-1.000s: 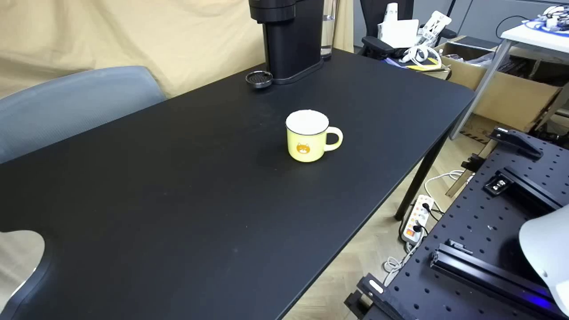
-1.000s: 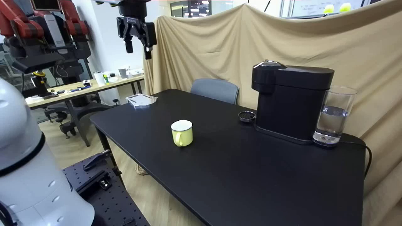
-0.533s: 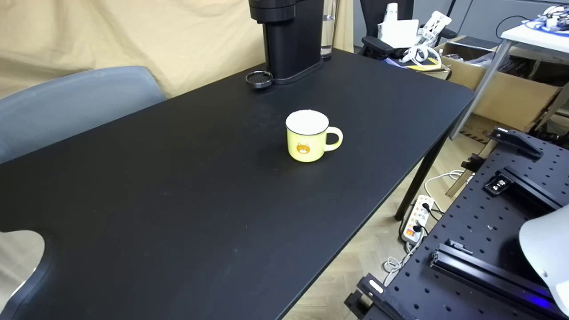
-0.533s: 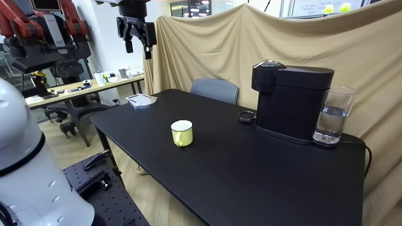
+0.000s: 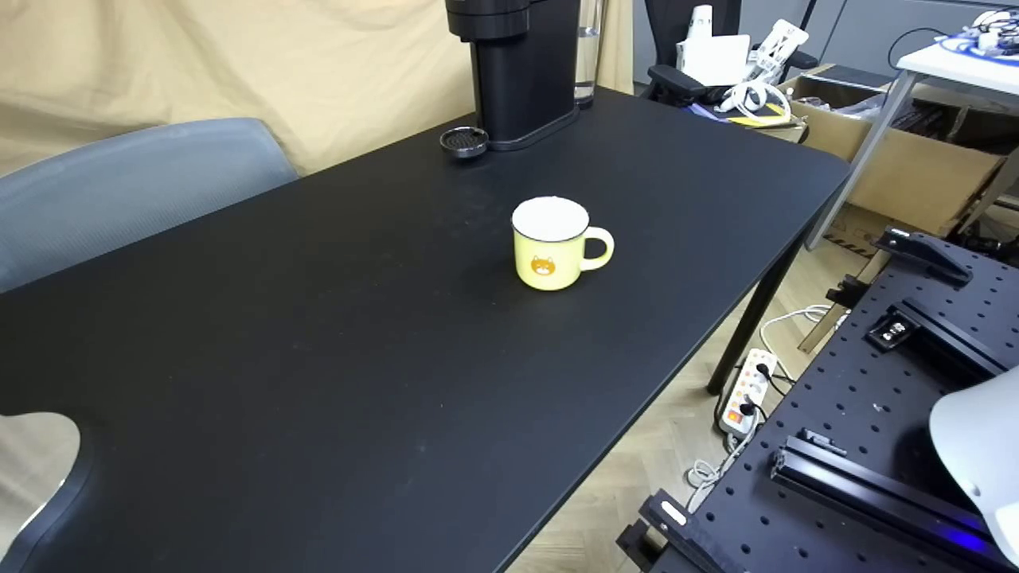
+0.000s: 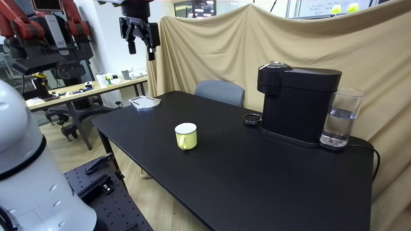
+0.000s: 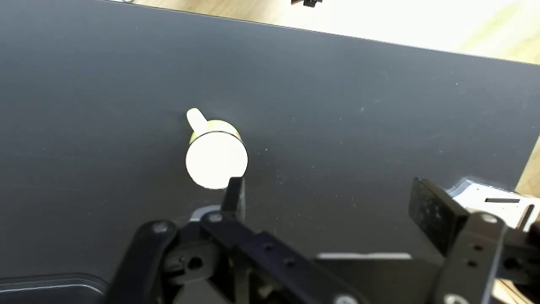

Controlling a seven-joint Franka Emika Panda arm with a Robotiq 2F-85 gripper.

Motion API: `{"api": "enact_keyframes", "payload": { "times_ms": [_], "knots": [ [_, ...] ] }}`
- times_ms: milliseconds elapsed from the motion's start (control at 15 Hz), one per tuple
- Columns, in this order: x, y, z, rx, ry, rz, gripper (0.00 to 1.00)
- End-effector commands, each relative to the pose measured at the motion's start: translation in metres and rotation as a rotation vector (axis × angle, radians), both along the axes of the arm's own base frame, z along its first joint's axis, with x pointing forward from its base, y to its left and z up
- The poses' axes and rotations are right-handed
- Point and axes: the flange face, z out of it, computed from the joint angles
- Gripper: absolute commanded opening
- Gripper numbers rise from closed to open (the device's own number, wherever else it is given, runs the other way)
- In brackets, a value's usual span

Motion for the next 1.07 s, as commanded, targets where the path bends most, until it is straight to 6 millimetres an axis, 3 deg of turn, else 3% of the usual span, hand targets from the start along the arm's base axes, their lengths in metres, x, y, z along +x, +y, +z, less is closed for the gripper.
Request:
{"api": "enact_keyframes", "payload": {
  "times_ms": [0, 200, 400, 733, 1000],
  "knots": [
    [0.0, 0.0, 0.001, 0.0, 0.001, 0.0, 1.0],
    [0.003, -0.001, 0.0, -0.03, -0.035, -0.013, 1.0],
    [0.023, -0.019, -0.015, -0.097, -0.098, -0.081, 1.0],
    [0.059, -0.051, -0.073, -0.201, -0.123, -0.13, 1.0],
    [0.076, -0.067, -0.134, -0.23, -0.029, -0.135, 1.0]
  ]
}}
